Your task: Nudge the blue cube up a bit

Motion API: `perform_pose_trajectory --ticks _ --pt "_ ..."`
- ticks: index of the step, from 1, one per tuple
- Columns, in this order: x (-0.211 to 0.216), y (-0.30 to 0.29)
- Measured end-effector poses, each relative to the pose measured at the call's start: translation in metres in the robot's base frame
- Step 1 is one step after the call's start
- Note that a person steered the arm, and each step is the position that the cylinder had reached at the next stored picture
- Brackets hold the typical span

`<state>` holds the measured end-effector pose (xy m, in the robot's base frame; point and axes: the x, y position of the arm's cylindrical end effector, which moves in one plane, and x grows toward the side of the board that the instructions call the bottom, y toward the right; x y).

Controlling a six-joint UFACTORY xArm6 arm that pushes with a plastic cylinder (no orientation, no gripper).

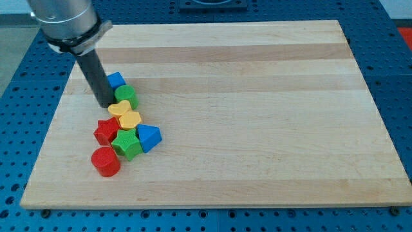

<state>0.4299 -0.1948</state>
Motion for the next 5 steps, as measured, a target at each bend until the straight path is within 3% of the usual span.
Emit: perform_pose_trajectory --ticks 2,5 --pt "0.0 0.053" --pt "-0.016 0.019"
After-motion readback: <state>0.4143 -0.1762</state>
